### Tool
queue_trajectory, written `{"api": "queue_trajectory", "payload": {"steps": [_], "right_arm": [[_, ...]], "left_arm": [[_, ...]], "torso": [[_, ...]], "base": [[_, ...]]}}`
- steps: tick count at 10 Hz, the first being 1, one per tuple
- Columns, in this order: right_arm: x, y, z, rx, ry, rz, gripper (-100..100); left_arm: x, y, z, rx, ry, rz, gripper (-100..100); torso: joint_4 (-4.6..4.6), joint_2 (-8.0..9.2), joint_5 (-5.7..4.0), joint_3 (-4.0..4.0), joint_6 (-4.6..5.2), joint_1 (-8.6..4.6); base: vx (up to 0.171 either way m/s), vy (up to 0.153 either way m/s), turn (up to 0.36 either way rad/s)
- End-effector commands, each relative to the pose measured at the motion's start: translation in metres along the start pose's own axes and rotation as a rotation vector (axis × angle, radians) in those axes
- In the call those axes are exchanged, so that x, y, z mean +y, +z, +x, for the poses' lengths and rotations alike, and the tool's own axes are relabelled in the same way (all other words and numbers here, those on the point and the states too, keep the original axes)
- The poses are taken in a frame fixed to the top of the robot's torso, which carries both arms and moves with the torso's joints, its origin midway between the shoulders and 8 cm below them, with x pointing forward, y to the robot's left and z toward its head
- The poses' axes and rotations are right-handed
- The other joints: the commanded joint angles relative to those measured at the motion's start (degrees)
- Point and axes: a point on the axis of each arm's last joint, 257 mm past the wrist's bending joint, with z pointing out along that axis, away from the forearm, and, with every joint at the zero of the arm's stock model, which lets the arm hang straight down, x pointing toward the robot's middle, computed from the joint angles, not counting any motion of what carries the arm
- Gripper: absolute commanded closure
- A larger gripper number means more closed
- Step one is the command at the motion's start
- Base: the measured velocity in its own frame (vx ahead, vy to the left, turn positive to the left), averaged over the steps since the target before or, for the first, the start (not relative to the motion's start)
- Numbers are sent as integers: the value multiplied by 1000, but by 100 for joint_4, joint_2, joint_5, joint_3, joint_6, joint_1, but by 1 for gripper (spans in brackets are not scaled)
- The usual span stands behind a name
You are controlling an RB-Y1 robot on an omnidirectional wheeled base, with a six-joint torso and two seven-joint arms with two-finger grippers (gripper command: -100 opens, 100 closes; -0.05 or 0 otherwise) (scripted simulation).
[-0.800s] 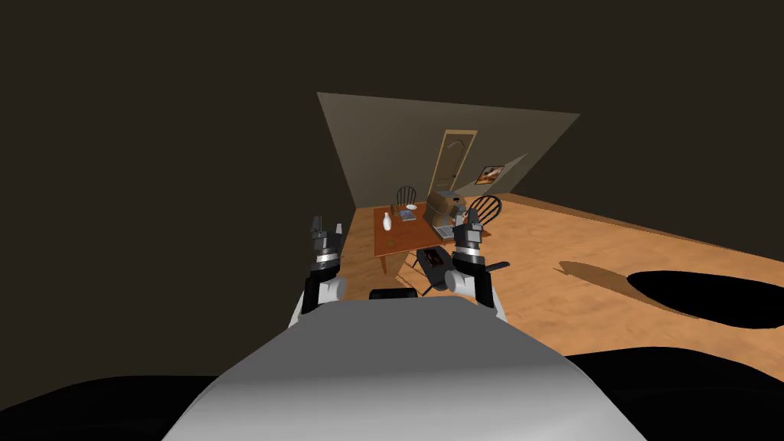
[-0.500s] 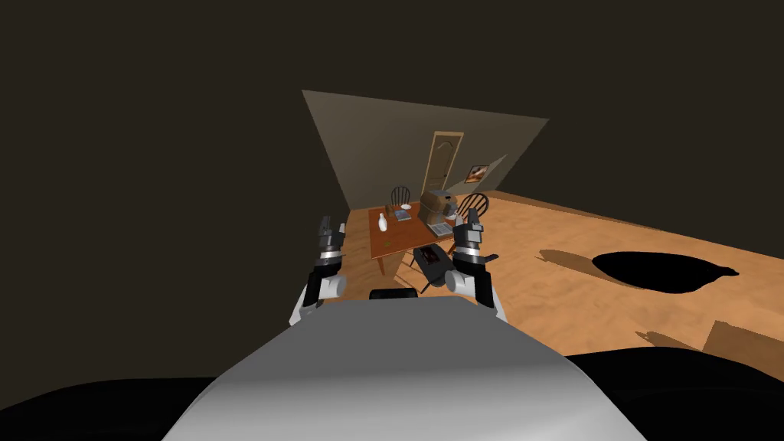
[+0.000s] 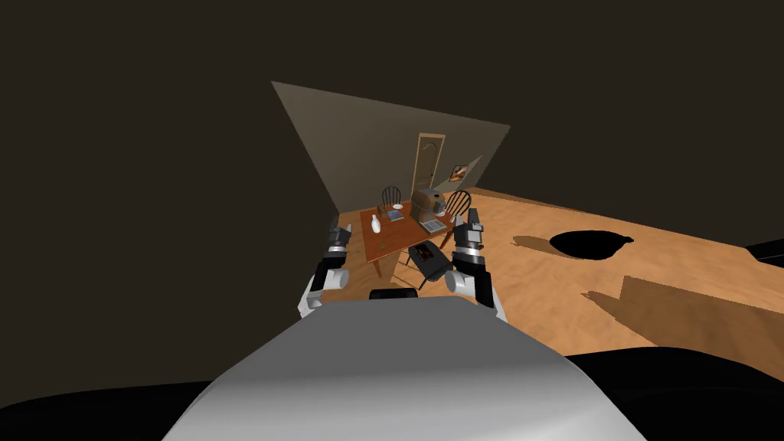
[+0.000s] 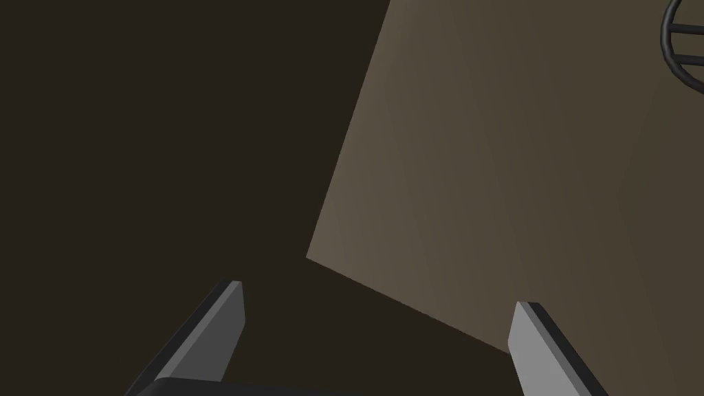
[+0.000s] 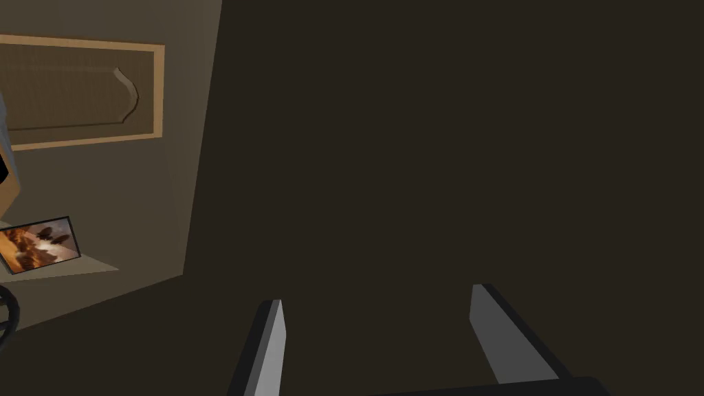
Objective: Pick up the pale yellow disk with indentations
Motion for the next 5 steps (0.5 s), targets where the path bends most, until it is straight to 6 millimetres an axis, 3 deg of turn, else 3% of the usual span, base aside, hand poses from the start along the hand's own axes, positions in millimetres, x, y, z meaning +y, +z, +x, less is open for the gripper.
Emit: {"api": "queue_trajectory", "payload": {"steps": [1, 2, 4, 5], "right_arm": [[0, 0, 0, 0, 0, 0, 0], [0, 0, 0, 0, 0, 0, 0], [0, 0, 0, 0, 0, 0, 0], [0, 0, 0, 0, 0, 0, 0]], "left_arm": [[19, 4, -1, -1, -19, -47, -100], [19, 4, -1, -1, -19, -47, -100], [49, 15, -3, -4, -53, -128, -100], [54, 14, -5, -7, -52, -138, -100]], "torso": [[0, 0, 0, 0, 0, 0], [1, 2, -2, 1, 4, -5], [1, 3, -2, 2, 4, -5], [1, 3, -1, 2, 4, 0]], "base": [[9, 21, -217], [5, 21, -114], [7, 34, -279], [10, 46, -194]]}}
